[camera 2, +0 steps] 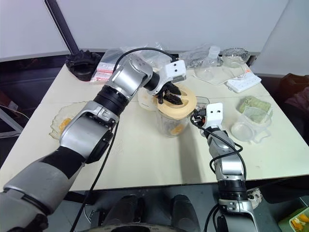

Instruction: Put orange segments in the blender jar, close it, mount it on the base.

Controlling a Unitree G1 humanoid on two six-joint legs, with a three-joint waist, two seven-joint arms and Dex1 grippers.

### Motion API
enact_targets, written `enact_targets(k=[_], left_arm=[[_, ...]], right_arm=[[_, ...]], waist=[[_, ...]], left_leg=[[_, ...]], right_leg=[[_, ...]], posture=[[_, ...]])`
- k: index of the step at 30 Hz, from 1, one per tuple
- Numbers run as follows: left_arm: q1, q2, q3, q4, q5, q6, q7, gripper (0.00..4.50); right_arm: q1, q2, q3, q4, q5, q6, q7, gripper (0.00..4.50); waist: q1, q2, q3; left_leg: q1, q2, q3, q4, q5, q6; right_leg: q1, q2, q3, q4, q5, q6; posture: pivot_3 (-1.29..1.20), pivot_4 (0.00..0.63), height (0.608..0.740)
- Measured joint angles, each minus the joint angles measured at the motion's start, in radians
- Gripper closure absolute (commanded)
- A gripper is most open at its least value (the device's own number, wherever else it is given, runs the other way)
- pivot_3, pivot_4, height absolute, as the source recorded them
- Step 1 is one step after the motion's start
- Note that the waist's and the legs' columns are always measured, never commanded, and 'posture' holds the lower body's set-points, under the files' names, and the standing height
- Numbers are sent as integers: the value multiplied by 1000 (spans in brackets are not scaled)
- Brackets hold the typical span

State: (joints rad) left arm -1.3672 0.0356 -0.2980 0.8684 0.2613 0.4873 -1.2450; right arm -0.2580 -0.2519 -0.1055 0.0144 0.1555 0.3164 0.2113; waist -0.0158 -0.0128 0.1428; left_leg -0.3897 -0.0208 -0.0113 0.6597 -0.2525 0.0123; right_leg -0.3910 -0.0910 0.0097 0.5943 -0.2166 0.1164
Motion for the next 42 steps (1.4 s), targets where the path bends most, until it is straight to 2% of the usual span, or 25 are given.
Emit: enact_targets(k=[9, 12, 13, 15, 19, 24, 26, 28, 30, 34, 36, 38, 42], left_arm=[[44, 95, -45, -205, -18, 69, -66, 915], [13, 124, -43, -225, -57, 145, -89, 915], [-14, 133, -38, -225, -78, 165, -91, 915], [-79, 154, -8, -216, -108, 182, -75, 915], [-236, 200, 96, -167, -170, 154, 10, 915], [-219, 259, 168, -162, -209, 50, 122, 915], [-92, 339, 170, -279, -220, 39, 126, 915], [109, 425, 198, -419, -228, 16, 146, 915], [295, 472, 201, -540, -219, -4, 194, 915], [578, 476, 268, -834, -303, 124, 247, 915], [718, 467, 360, -1013, -367, 194, 287, 915], [837, 439, 419, -1147, -434, 258, 331, 915], [897, 390, 474, -1289, -498, 327, 445, 915]], right_arm=[[-8, -2, 17, -9, 2, -27, 21, 3576], [-20, -4, 18, -10, 3, -48, 33, 3576], [-26, -4, 18, -10, 3, -58, 37, 3576], [-29, -5, 18, -9, 4, -74, 49, 3576], [-39, -9, 15, 6, 5, -88, 67, 3576], [-40, -12, 8, 11, 9, -83, 75, 3576], [-51, -12, 9, 10, 18, -52, 71, 3576], [-70, -27, -1, 2, 26, -3, 62, 3576], [-90, -46, -9, -13, 27, 49, 52, 3576], [-181, -93, -47, -24, 25, 169, 4, 3576], [-257, -133, -59, -31, 28, 227, 5, 3576], [-361, -192, -67, -31, 27, 277, 13, 3576], [-594, -251, -61, 10, 21, 299, 31, 3576]], waist=[[-3, 2, 4], [-3, 5, 10], [-2, 3, 13], [-3, 1, 18], [-5, 1, 24], [-5, 2, 26], [-12, 5, 26], [-21, 8, 29], [-18, 6, 32], [10, 4, 36], [4, 8, 39], [3, 9, 43], [5, 5, 46]], left_leg=[[-3, 0, 2, -10, 2, 3], [-16, 0, 4, -10, 3, 4], [-22, 0, 5, -8, 3, 4], [-27, 0, 6, -7, 3, 4], [-25, 0, 7, -10, 3, 5], [-20, 0, 8, -10, 3, 5], [-17, 0, 11, -10, 3, 5], [-17, 1, 12, -10, 4, 3], [-19, 0, 10, -9, 6, 0], [-31, -2, 9, -3, 7, -3], [-39, -3, 11, 0, 7, -3], [-39, -5, 12, 1, 7, -3], [-38, -3, 9, 2, 7, -3]], right_leg=[[-10, 1, 1, 0, 0, -1], [-25, 6, 2, 4, 3, -5], [-34, 8, 4, 7, 5, -1], [-39, 9, 5, 10, 6, 0], [-40, 9, 5, 11, 4, 1], [-36, 10, 7, 13, 4, 1], [-36, 10, 11, 17, 3, 0], [-38, 10, 12, 20, 3, -1], [-40, 9, 12, 22, 4, -2], [-47, 5, 9, 22, 5, -2], [-53, 2, 10, 21, 7, -1], [-53, 0, 10, 21, 8, 0], [-51, 2, 7, 21, 9, -2]], posture=[[0, 150, 740], [0, 150, 740], [0, 150, 740], [0, 150, 740], [0, 150, 740], [0, 150, 740], [0, 150, 740], [0, 150, 740], [0, 150, 740], [0, 150, 740], [0, 150, 740], [0, 150, 740], [0, 150, 740]])
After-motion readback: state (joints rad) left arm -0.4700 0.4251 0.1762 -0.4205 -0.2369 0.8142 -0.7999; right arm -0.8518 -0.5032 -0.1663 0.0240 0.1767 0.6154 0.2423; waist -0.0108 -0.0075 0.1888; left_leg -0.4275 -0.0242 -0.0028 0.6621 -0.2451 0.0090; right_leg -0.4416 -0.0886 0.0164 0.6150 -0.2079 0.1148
